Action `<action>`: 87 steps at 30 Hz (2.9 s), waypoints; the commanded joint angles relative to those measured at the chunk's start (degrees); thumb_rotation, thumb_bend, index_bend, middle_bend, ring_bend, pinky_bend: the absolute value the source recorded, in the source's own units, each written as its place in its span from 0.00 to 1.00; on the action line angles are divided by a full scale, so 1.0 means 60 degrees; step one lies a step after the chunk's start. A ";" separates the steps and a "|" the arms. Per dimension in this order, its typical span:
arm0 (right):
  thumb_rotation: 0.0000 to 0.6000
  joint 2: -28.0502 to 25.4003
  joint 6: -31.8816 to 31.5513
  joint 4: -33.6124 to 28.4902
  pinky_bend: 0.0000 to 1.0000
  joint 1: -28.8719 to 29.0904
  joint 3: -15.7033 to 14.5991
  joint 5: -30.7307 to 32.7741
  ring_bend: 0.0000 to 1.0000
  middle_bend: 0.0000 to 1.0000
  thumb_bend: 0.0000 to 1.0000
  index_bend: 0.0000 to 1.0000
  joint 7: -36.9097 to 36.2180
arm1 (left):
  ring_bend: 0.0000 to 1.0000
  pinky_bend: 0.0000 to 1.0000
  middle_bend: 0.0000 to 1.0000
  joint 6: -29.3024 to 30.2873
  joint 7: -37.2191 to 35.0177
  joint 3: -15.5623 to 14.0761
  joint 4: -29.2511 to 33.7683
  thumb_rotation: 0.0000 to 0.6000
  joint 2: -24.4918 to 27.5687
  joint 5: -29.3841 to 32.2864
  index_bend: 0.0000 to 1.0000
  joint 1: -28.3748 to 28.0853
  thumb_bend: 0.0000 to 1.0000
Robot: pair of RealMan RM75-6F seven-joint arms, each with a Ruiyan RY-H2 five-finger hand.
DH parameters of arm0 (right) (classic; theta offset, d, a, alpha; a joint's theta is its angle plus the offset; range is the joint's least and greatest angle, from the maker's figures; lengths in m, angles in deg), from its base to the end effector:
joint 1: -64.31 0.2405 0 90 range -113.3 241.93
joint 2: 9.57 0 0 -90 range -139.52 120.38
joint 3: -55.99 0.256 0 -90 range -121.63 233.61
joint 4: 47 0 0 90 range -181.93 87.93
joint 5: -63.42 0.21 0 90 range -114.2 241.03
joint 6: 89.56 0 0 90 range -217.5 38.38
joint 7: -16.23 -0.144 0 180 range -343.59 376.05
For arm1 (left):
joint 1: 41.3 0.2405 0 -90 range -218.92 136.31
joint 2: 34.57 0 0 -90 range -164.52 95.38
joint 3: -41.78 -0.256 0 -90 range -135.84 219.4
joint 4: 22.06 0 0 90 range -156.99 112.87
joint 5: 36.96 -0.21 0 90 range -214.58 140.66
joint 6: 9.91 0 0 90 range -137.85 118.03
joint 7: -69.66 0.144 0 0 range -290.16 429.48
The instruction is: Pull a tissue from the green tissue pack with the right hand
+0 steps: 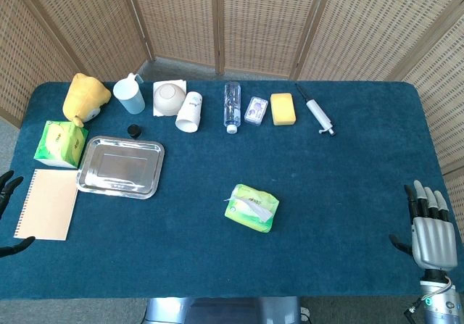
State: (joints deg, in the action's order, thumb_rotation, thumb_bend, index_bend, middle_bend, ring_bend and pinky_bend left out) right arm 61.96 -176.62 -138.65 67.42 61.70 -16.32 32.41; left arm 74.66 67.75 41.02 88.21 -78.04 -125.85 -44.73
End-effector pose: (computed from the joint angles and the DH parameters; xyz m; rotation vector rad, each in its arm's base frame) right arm -0.3161 -0.1799 0.1353 1.2886 -0.8051 0.7382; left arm -0.2700 0.1570 0.2257 -1.4495 -0.9425 -0.8529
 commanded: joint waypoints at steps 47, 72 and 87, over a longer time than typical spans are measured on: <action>1.00 0.2264 0.5500 -0.1254 0.54 0.4690 0.1433 0.2164 0.31 0.34 0.04 0.15 -0.0626 | 0.00 0.00 0.00 -0.0702 0.0275 0.0234 0.0075 1.00 -0.0066 0.1155 0.00 -0.0220 0.00; 1.00 0.3297 0.3505 -0.0946 0.82 0.5135 0.1876 0.1240 0.72 0.79 0.49 0.77 -0.0888 | 0.00 0.00 0.00 -0.1196 0.0272 0.0369 0.0021 1.00 -0.0113 0.1649 0.00 -0.0470 0.00; 1.00 0.2161 0.2218 -0.0387 0.82 0.5521 0.3241 0.0263 0.72 0.79 0.49 0.77 -0.0125 | 0.00 0.00 0.00 -0.1265 0.0112 0.0314 0.0056 1.00 -0.0018 0.1527 0.00 -0.0476 0.00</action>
State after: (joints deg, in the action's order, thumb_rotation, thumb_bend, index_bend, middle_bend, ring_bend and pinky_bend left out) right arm 75.61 -163.77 -143.80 99.87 80.72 -14.93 32.30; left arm 67.08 68.40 42.91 88.54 -78.14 -116.71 -47.59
